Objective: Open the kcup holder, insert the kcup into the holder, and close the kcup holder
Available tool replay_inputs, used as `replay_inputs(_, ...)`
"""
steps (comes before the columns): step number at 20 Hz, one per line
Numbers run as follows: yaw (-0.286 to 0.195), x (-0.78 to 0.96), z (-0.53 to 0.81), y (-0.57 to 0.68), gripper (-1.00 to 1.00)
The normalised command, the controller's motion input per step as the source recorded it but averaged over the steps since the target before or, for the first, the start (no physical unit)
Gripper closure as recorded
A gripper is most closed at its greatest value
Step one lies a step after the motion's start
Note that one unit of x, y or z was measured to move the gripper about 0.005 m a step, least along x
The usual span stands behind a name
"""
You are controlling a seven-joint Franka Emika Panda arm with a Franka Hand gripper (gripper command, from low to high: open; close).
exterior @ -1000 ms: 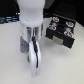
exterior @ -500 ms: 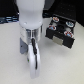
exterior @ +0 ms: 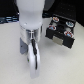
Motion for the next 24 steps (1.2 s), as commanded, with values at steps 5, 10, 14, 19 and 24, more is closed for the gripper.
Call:
replay_inputs(5, 0.001, 0.01, 0.08, 0.09, 1.0)
replay_inputs(10, 0.001, 0.01, 0.59, 0.36, 1.0)
replay_inputs(14, 0.035, 0.01, 0.82, 0.49, 1.0)
replay_inputs(19, 0.073, 0.0, 0.81, 0.5, 1.0)
replay_inputs(24, 0.062, -0.03, 0.67, 0.52, 1.0)
